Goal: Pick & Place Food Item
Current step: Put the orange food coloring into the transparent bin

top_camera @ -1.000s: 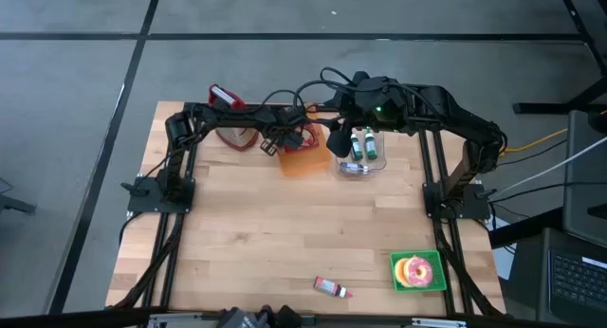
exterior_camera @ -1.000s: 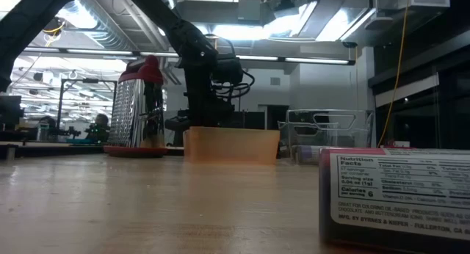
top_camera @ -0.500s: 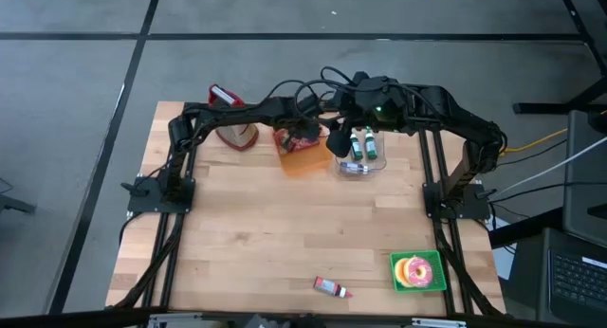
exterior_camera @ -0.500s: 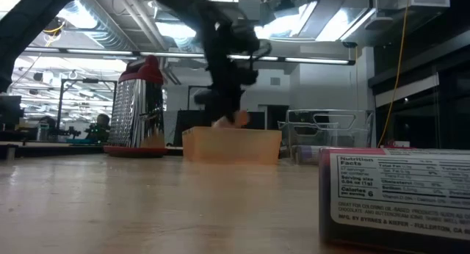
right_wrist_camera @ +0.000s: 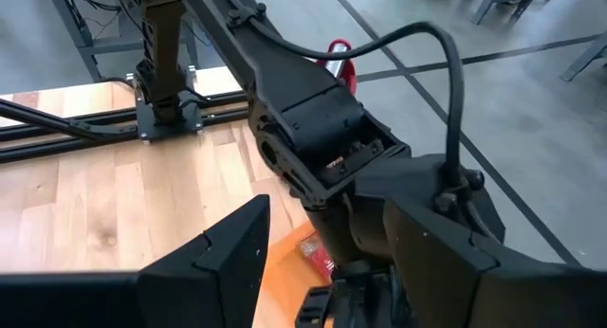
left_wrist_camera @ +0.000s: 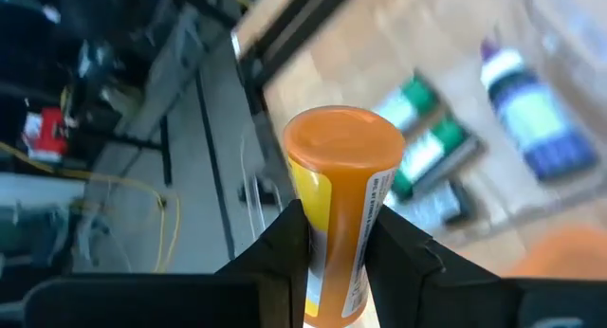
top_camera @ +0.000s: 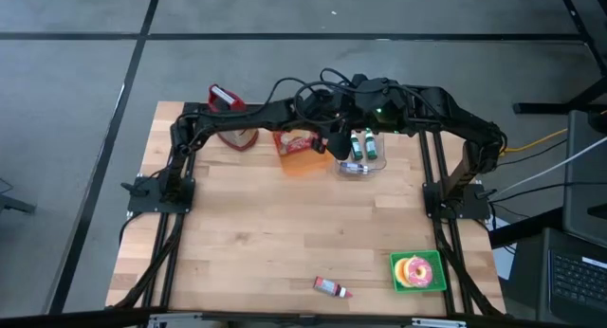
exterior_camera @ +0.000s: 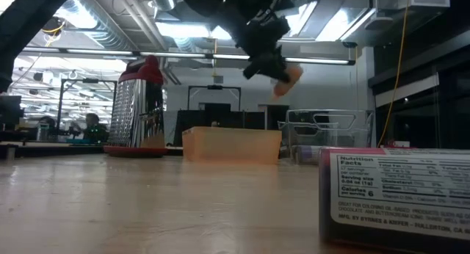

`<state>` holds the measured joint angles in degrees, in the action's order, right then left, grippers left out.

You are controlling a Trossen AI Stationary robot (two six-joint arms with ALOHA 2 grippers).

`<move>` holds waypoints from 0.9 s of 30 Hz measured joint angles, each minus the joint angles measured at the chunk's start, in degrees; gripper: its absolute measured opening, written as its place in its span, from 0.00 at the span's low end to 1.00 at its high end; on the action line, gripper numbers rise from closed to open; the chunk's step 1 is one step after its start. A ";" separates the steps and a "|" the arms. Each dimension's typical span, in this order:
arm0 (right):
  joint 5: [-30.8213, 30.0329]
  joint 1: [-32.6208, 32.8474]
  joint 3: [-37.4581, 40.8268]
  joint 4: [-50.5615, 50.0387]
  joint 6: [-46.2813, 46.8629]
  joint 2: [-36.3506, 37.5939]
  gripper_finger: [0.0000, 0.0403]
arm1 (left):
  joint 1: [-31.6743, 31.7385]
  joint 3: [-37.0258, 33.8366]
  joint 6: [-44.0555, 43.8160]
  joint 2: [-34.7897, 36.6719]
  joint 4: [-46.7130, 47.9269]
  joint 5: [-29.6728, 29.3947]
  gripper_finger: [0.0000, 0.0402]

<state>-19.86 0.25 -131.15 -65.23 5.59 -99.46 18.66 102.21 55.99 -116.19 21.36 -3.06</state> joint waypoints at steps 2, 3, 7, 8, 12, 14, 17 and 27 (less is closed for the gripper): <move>0.00 0.00 0.00 0.02 0.44 0.00 0.52 | -0.35 0.00 -0.86 -0.37 -2.56 1.81 0.19; 0.00 0.00 0.00 0.01 0.64 0.00 0.52 | -0.42 0.00 -1.32 -0.61 -3.67 2.74 0.19; 0.00 0.00 0.00 0.03 1.28 0.00 0.52 | -0.46 0.09 -2.43 -3.03 -8.64 5.25 0.19; 0.02 0.00 0.00 0.04 1.42 0.00 0.52 | -0.57 0.09 -2.51 -3.68 -9.77 5.65 0.19; 1.37 0.00 0.00 0.07 2.12 0.00 0.52 | -0.96 0.09 -1.22 -6.32 -12.81 6.07 0.19; 1.48 0.01 0.00 0.07 2.55 0.00 0.52 | -1.03 0.09 -0.94 -7.52 -13.86 6.47 0.19; 1.48 0.02 0.00 0.09 2.56 0.00 0.52 | -0.84 0.07 -1.01 -8.60 -14.26 8.33 0.22; 1.46 0.00 0.00 0.09 2.95 0.00 0.52 | -1.01 0.12 -2.86 -8.36 -16.53 8.61 0.40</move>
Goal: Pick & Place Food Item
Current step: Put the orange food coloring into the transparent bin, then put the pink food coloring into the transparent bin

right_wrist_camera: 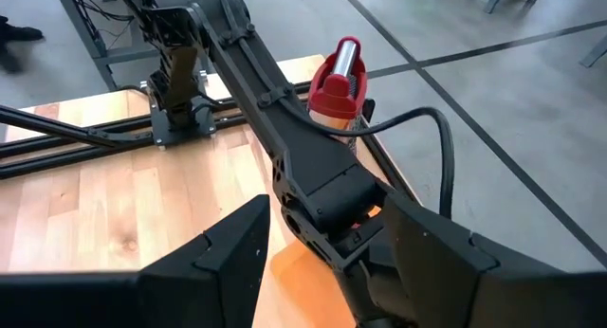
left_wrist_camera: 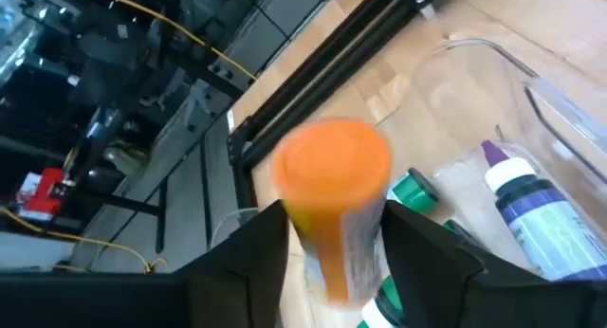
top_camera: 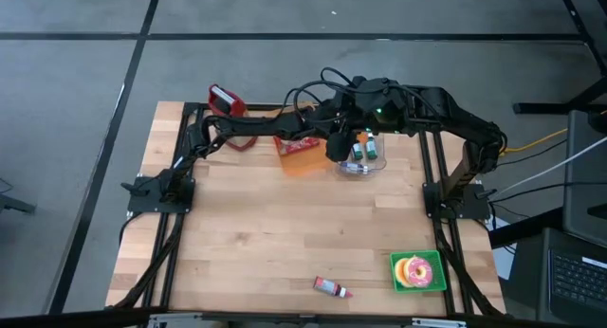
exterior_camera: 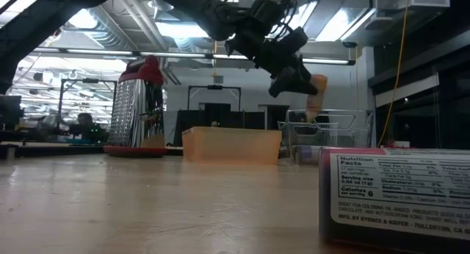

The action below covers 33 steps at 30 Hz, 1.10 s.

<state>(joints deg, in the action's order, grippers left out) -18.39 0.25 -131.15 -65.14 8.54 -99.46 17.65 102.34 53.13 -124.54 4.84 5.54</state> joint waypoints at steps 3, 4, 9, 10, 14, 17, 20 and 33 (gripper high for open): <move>0.00 0.00 0.00 -0.01 0.00 0.00 0.52 | 0.07 1.70 -1.42 0.04 2.36 -0.66 0.45; 0.00 0.00 0.00 -0.01 0.00 0.00 0.52 | 0.07 2.05 -1.45 0.04 2.74 -0.66 0.46; 0.00 0.00 0.00 -0.02 0.00 0.00 0.52 | -0.20 2.19 -0.95 0.06 2.65 -1.07 0.50; 0.00 0.00 0.00 -0.02 0.00 0.00 0.52 | -0.20 2.33 -0.97 0.06 2.83 -1.27 0.51; 0.02 0.00 0.00 -0.04 0.00 0.00 0.52 | -0.33 2.65 -1.01 0.12 4.57 -3.07 0.51; 0.02 0.00 0.00 -0.05 0.00 0.00 0.52 | -0.96 2.65 -0.97 0.16 5.36 -6.46 0.51; 0.02 0.00 0.00 -0.09 -0.01 0.00 0.52 | -2.34 2.68 -0.97 1.35 7.40 -7.69 0.50; 3.23 0.58 -0.02 -0.28 -3.48 0.00 0.52 | -8.82 2.71 -15.76 8.78 30.73 -7.00 0.48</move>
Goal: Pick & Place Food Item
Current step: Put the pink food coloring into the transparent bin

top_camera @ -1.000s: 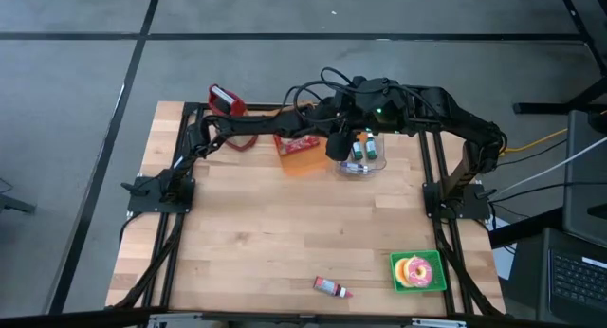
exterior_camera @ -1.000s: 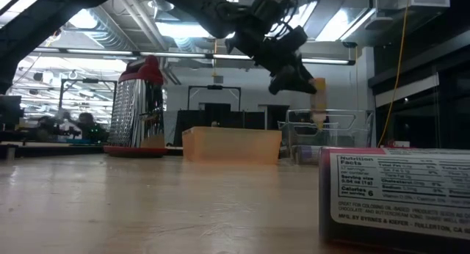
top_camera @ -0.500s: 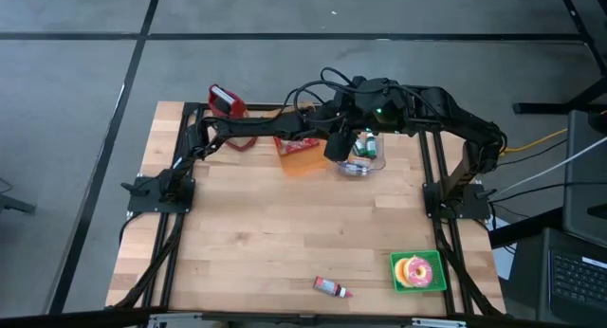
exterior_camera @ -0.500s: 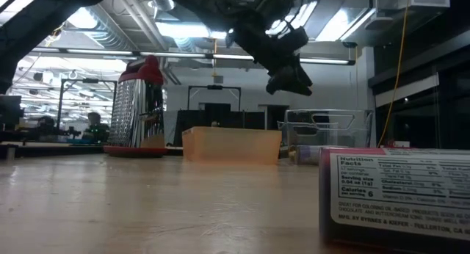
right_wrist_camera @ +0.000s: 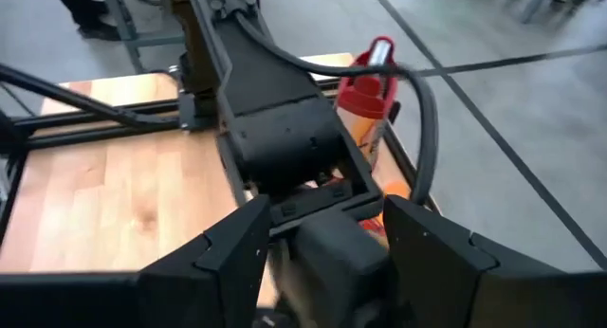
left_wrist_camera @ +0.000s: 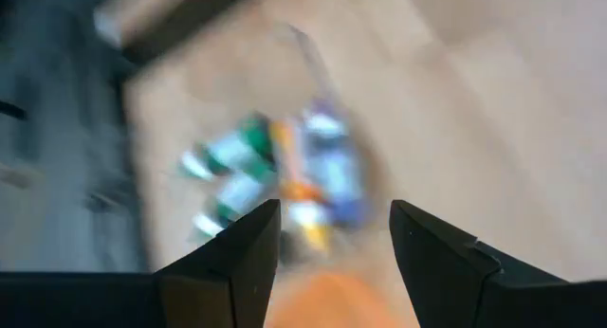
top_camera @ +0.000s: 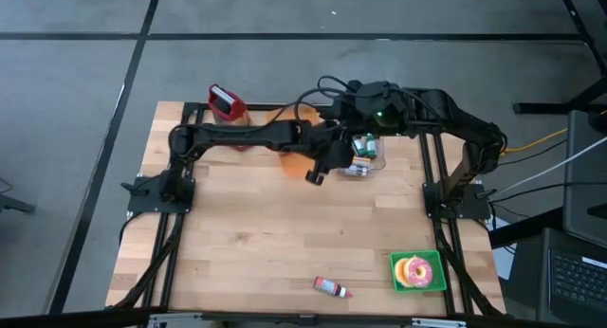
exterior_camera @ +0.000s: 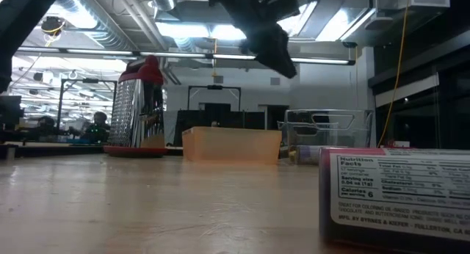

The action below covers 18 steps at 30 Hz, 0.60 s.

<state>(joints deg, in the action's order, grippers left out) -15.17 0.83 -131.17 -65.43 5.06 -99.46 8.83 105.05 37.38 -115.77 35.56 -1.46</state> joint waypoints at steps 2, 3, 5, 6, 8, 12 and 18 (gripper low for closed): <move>0.07 0.54 0.00 0.24 -1.14 0.00 0.52 | -1.58 -0.08 -3.68 0.73 4.24 0.10 0.48; 0.09 0.87 0.00 0.50 -1.71 0.00 0.52 | -2.43 -0.08 -5.41 0.95 5.53 0.10 0.48; 0.10 1.70 -0.04 0.52 -3.27 0.02 0.52 | -4.51 -0.06 -8.92 1.30 9.15 0.10 0.48; 0.01 2.03 -0.04 0.58 -4.05 0.02 0.52 | -5.72 -0.07 -10.53 1.31 10.35 0.10 0.48; -0.24 2.36 -0.04 0.62 -5.48 0.00 0.52 | -8.73 -0.70 -13.10 1.40 10.78 -0.12 0.48; 0.91 2.60 -0.02 0.86 -7.22 -0.04 0.52 | -15.01 -1.57 -18.63 1.42 10.13 -0.90 0.48; 5.36 1.33 -0.02 0.74 -8.57 -0.04 0.52 | -23.55 -1.57 -30.50 1.07 3.64 -0.49 0.48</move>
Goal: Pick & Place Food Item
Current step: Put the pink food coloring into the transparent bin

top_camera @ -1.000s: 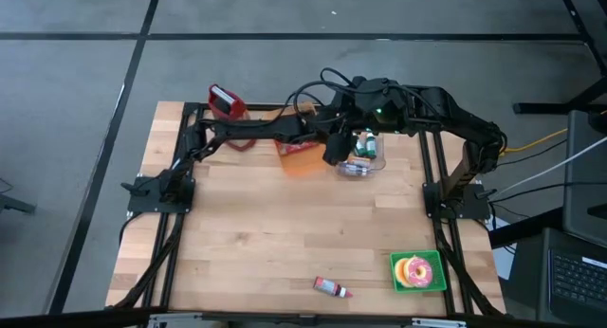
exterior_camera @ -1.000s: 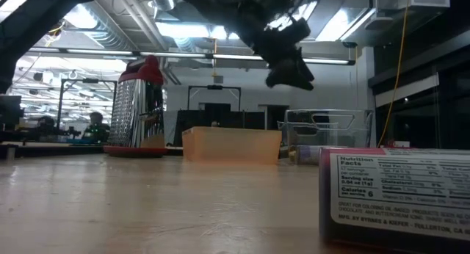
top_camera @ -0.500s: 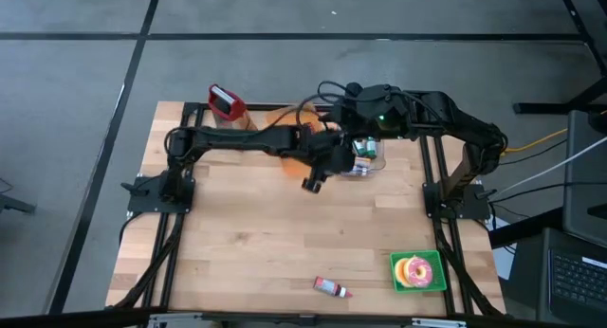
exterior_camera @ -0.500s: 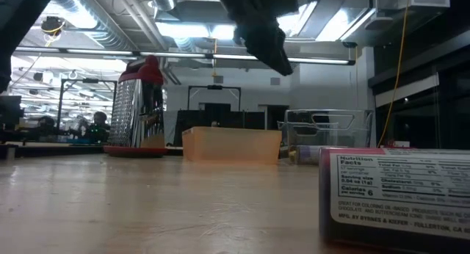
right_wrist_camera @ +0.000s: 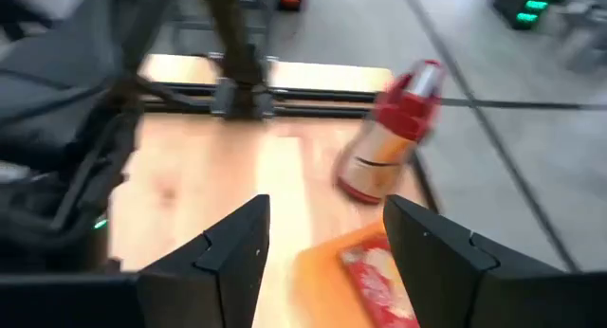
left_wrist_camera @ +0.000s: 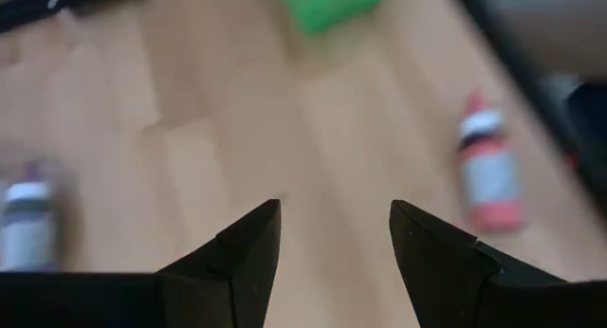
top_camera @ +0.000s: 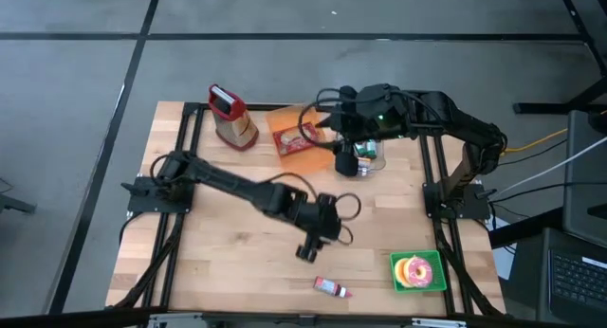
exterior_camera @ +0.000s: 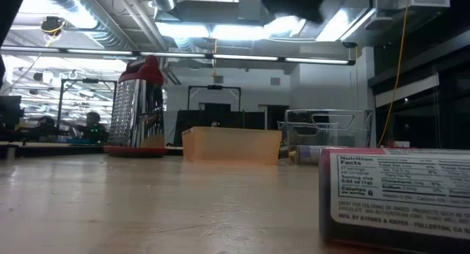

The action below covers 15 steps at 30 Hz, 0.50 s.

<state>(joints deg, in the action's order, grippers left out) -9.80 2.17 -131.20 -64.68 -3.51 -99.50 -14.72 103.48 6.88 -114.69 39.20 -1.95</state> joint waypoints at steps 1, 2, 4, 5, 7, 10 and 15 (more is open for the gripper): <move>1.43 -0.31 0.00 0.04 -0.20 0.02 0.52 | -1.25 0.00 -1.89 0.00 -1.10 0.00 0.48; 2.43 -0.51 -0.01 0.08 -0.32 0.01 0.52 | -2.51 0.00 -3.91 0.00 -2.14 -0.02 0.48; 3.38 -0.86 0.00 0.09 -0.41 0.00 0.52 | -4.87 0.00 -8.10 0.00 -3.88 -0.05 0.48; 3.43 -1.05 0.00 0.10 -0.45 0.00 0.52 | -5.98 0.00 -10.11 0.00 -4.61 -0.10 0.48; 3.64 -1.45 -0.01 0.12 -0.64 0.02 0.52 | -8.04 0.02 -14.05 -0.19 -6.10 -1.08 0.47; 5.74 -2.04 0.00 0.13 -0.81 0.02 0.52 | -10.57 -0.04 -18.23 -0.79 -6.48 -4.40 0.47; 6.34 -3.09 0.00 0.24 -0.58 0.02 0.52 | -13.30 -0.02 -23.46 -4.58 -12.53 -4.92 0.48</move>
<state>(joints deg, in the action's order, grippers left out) -3.47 -0.92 -131.20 -64.45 -4.09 -99.48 -28.02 103.46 -16.58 -119.27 26.68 -6.87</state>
